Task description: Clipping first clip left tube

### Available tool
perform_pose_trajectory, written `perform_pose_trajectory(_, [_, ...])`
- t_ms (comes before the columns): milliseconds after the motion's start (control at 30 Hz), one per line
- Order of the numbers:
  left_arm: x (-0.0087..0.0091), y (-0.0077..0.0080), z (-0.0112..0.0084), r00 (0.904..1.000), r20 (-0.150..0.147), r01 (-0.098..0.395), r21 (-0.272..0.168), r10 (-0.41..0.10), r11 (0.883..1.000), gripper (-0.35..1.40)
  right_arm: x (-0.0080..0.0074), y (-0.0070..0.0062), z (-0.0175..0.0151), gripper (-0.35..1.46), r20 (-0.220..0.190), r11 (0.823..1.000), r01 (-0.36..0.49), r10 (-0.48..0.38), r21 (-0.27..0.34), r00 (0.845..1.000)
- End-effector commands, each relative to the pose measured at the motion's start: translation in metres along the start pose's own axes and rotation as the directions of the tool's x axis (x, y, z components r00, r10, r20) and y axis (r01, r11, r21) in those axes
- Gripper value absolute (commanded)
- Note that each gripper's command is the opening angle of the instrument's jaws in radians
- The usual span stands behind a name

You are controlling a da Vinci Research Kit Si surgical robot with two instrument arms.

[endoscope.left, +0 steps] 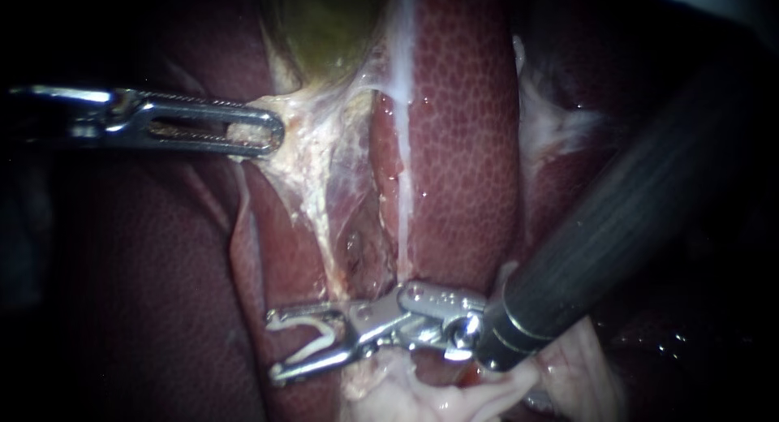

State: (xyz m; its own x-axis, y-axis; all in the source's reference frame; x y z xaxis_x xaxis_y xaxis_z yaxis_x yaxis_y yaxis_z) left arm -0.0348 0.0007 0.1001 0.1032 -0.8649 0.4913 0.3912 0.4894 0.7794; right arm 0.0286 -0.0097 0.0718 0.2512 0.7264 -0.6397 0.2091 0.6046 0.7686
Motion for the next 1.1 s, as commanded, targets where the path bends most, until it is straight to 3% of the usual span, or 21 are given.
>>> perform_pose_trajectory(33, [0.0000,0.0000,0.0000,1.0000,0.000,0.000,0.000,0.000,1.000,-0.35,0.0000,0.0000,0.0000,0.60,0.000,1.000,0.000,0.000,0.001,1.000])
perform_pose_trajectory(500, [0.0000,0.0000,-0.0002,1.0000,0.000,0.000,0.001,0.000,1.000,-0.35,0.0000,-0.0009,-0.0022,0.60,0.002,1.000,-0.003,0.003,0.013,1.000])
perform_pose_trajectory(1100, [0.0000,0.0000,-0.0003,1.0000,-0.001,0.000,0.002,0.000,1.000,-0.35,0.0039,-0.0029,-0.0100,0.60,-0.015,1.000,0.024,-0.024,-0.001,1.000])
